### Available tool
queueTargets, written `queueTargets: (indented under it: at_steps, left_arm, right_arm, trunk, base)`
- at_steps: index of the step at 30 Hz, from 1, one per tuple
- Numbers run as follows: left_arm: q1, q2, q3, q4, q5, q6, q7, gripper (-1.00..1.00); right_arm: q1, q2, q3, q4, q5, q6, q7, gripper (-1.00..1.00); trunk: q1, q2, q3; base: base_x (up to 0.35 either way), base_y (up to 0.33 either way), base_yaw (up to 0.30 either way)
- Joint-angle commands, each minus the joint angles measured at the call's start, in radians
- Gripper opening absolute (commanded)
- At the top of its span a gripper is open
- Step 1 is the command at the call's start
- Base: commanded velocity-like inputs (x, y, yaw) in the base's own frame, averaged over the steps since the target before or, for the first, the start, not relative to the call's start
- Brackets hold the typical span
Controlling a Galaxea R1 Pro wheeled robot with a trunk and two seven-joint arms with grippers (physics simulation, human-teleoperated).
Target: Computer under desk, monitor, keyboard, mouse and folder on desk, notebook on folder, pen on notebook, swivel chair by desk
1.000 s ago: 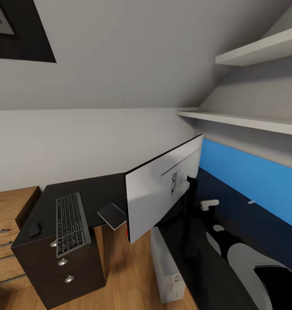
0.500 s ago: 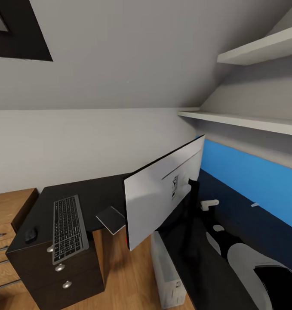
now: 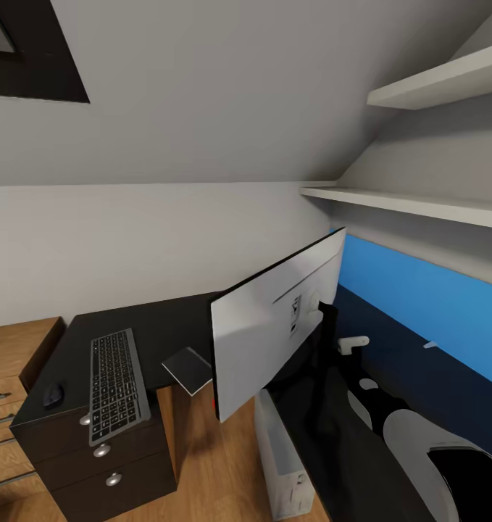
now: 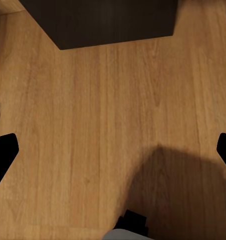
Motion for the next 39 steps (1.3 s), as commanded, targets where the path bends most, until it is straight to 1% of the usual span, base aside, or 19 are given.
queueTargets:
  at_steps: [1, 19, 27, 39]
  left_arm:
    - [-0.001, 0.000, -0.009, 0.000, 0.008, -0.003, 0.004, 1.00]
    - [-0.001, 0.000, -0.009, 0.000, 0.008, -0.003, 0.005, 1.00]
    - [-0.001, 0.000, -0.009, 0.000, 0.008, -0.002, 0.005, 1.00]
    - [-0.001, 0.000, -0.009, 0.000, 0.008, -0.002, 0.005, 1.00]
  right_arm:
    - [-0.001, -0.001, 0.005, 0.001, 0.001, -0.003, -0.001, 1.00]
    - [-0.001, -0.001, 0.005, 0.001, 0.001, -0.003, -0.001, 1.00]
    - [-0.001, -0.001, 0.005, 0.001, 0.001, -0.003, -0.001, 1.00]
    - [-0.001, -0.002, 0.004, 0.000, 0.001, -0.004, -0.001, 1.00]
  trunk:
    - [0.000, -0.001, -0.001]
    - [0.000, -0.001, -0.001]
    - [0.000, -0.001, -0.001]
    - [0.000, -0.001, -0.001]
  base:
    - [0.000, 0.090, 0.000]
    - [0.002, 0.022, 0.000]
    - [0.105, 0.000, 0.000]
    - [0.009, 0.000, 0.000]
